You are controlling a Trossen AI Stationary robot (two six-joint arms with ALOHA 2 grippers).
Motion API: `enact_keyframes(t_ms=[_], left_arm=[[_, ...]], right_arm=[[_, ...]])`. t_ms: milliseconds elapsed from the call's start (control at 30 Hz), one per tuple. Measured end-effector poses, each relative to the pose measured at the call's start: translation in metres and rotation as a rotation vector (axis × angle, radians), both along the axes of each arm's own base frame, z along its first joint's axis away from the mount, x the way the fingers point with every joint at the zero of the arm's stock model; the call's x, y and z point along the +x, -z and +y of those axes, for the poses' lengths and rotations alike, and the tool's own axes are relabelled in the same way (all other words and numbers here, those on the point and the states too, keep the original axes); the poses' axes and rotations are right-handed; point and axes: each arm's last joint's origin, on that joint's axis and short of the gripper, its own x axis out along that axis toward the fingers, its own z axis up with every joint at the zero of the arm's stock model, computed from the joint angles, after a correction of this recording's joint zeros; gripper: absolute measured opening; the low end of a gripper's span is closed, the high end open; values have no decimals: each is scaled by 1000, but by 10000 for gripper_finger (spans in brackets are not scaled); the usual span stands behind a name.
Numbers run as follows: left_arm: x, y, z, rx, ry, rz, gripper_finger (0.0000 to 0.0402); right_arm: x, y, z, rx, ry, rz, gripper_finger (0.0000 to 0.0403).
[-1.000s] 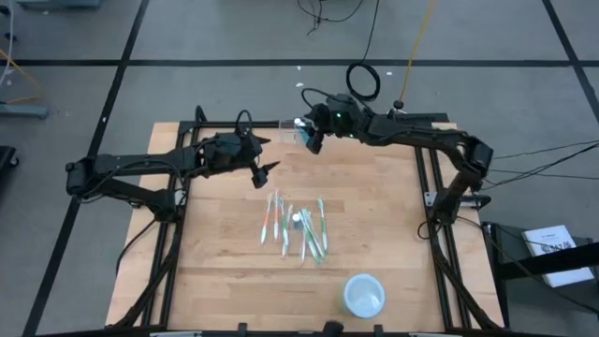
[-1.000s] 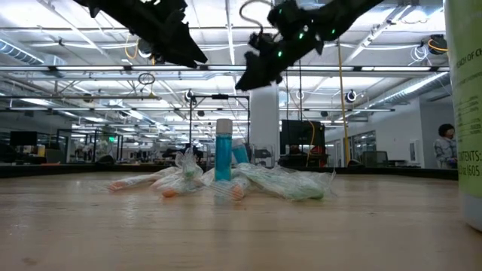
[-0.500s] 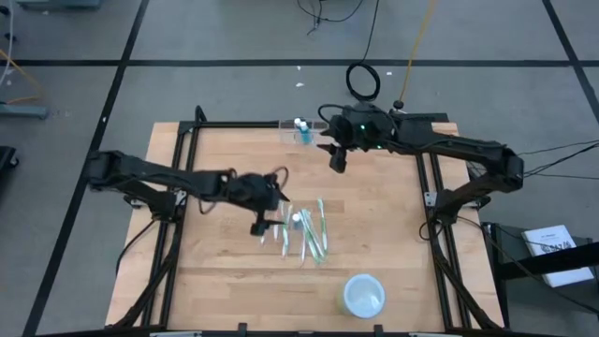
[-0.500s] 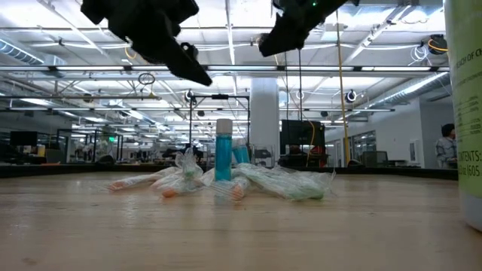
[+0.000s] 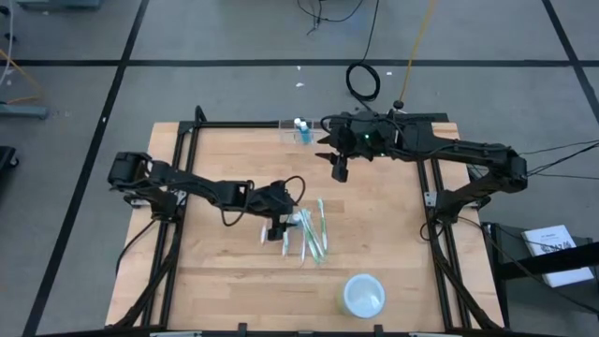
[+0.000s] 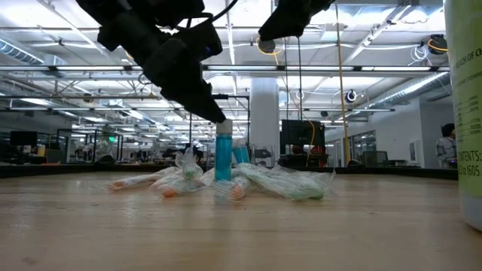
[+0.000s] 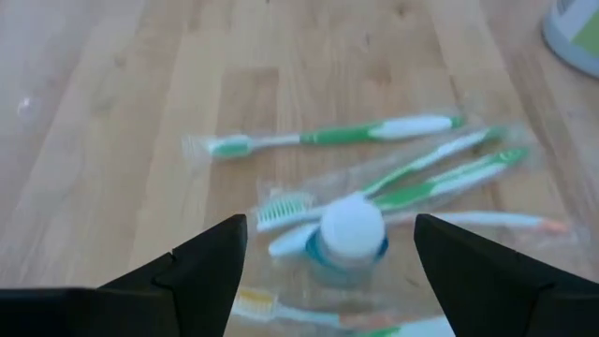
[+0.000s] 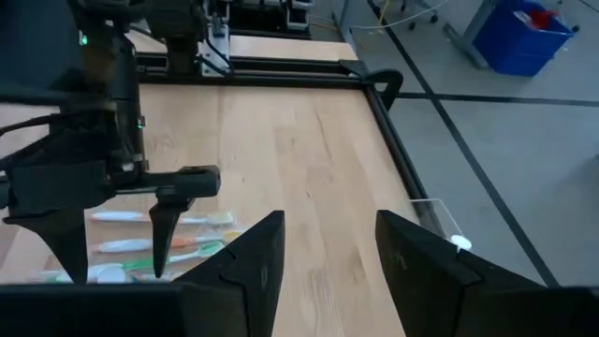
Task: Pick & Place toothbrushing station
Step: Put the blue mouthwash into the transparent organizer
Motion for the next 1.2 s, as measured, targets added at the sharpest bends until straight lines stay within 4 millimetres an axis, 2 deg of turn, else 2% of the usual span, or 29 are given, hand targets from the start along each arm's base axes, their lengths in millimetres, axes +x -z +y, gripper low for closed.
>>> enact_keyframes(t_ms=[233, 667, 1200], left_arm=[[1, 2, 0, 2, 4, -2, 301], [1, 2, -2, -32, 35, 4, 254], [3, 6, -2, -34, 32, 4, 239]], right_arm=[[0, 0, 0, -1, 0, -3, 160], [0, 0, 0, -4, -2, -2, 160], [0, 0, 0, -4, -2, -2, 160]])
